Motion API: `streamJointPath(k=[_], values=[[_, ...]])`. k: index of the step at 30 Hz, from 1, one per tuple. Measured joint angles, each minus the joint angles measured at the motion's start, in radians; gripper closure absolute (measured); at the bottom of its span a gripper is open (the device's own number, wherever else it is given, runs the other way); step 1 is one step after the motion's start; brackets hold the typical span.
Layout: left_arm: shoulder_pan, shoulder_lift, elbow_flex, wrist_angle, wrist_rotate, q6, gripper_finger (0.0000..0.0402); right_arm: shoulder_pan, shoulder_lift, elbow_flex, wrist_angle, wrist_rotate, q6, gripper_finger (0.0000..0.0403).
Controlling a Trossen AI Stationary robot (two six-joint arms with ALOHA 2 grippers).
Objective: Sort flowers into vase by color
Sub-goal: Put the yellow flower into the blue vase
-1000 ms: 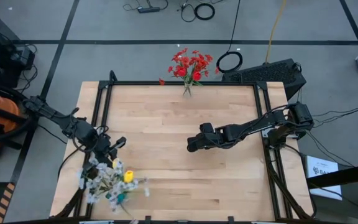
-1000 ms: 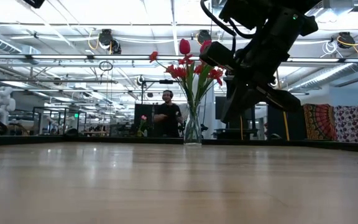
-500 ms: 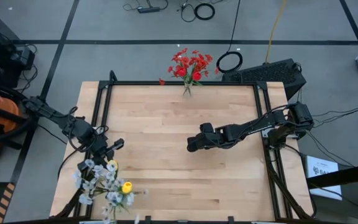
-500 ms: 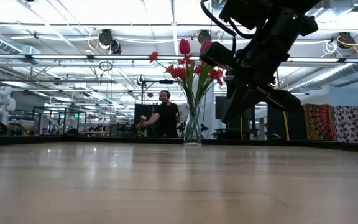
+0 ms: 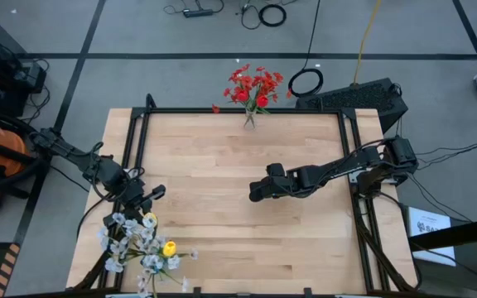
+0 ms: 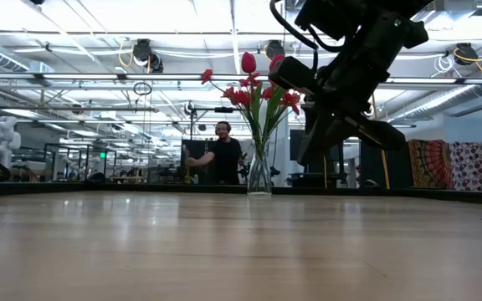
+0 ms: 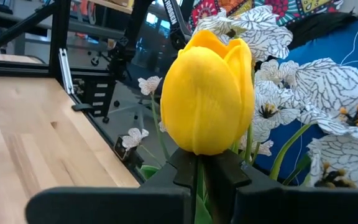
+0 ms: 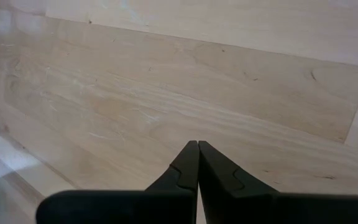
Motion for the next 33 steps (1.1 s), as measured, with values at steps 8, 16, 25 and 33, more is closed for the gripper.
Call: streamJointPath(k=[8, 16, 25, 33], values=[[0.0, 0.0, 0.0, -0.034, 0.0, -0.003, 0.0377, -0.01, 0.0, 0.0, 0.0, 0.0, 0.0, 0.0403], [0.0, 0.0, 0.0, -0.032, -0.001, -0.003, 0.0377, -0.011, 0.0, 0.0, 0.0, -0.001, 0.0, 0.0403], [0.0, 0.0, 0.0, -0.032, -0.054, -0.004, 0.0371, -0.011, 0.0, 0.0, 0.0, -0.001, 0.0, 0.0403], [0.0, 0.0, 0.0, -0.031, -0.032, -0.028, 0.0294, -0.011, 0.0, 0.0, 0.0, 0.0, 0.018, 0.0403]])
